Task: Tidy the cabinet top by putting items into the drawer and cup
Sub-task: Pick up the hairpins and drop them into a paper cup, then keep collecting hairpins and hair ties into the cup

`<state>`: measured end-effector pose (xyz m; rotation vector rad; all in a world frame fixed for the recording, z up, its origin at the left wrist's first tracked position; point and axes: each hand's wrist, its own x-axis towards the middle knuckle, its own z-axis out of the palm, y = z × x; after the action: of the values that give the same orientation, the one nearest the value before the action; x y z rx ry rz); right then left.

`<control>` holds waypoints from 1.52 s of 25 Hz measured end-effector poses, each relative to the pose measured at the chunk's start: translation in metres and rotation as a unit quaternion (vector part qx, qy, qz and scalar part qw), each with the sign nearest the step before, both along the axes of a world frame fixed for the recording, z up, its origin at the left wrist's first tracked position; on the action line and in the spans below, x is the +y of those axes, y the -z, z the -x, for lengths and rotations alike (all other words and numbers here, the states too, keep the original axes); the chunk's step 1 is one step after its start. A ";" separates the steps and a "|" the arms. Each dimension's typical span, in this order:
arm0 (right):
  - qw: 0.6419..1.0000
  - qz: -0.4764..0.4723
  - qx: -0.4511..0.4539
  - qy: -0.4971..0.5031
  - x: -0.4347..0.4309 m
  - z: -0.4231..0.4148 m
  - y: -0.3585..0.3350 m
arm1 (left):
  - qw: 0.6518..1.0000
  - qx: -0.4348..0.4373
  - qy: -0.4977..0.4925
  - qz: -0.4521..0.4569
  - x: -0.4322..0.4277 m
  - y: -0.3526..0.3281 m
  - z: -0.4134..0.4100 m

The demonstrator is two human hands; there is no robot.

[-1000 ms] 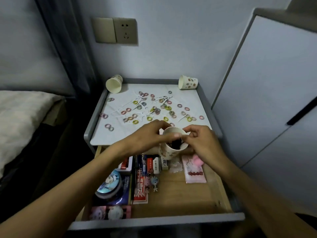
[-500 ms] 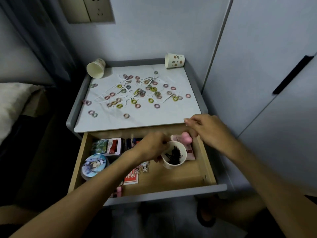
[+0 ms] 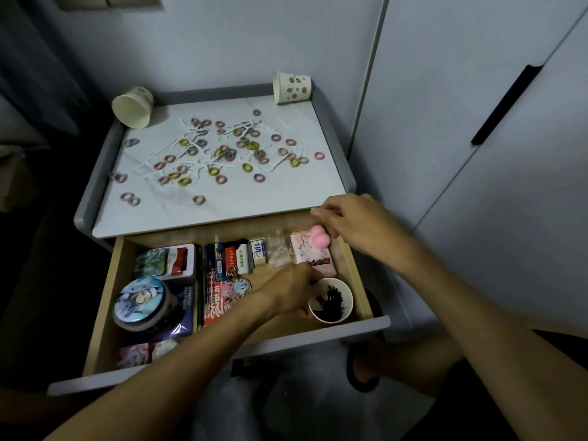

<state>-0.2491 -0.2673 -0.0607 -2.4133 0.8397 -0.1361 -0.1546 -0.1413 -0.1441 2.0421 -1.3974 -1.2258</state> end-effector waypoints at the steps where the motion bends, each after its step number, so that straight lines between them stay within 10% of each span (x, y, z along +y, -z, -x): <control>1: 1.000 0.002 0.004 -0.003 0.000 -0.001 0.001 | 1.000 0.000 0.007 -0.002 -0.002 0.000 0.003; 8: 0.999 0.007 0.034 -0.011 0.001 -0.009 0.003 | 0.998 -0.015 0.048 -0.029 -0.001 -0.011 -0.006; 19: 0.987 0.100 -0.117 0.038 0.001 -0.096 0.008 | 0.953 0.076 -0.246 0.157 0.033 -0.113 -0.148; 26: 0.961 0.270 0.011 0.060 -0.091 -0.238 -0.015 | 0.913 0.125 -0.330 0.206 0.038 -0.114 -0.223; 30: 0.874 0.450 0.184 0.004 -0.146 -0.280 -0.001 | 0.905 0.141 -0.341 0.212 0.034 -0.106 -0.243; 38: 0.815 0.522 0.248 -0.032 -0.158 -0.293 0.002 | 0.905 0.142 -0.339 0.213 0.030 -0.102 -0.243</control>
<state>0.0434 -0.4256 -0.0623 -3.6193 1.0850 0.1111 0.0883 -0.1110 -0.0416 1.7177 -0.6393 -0.7779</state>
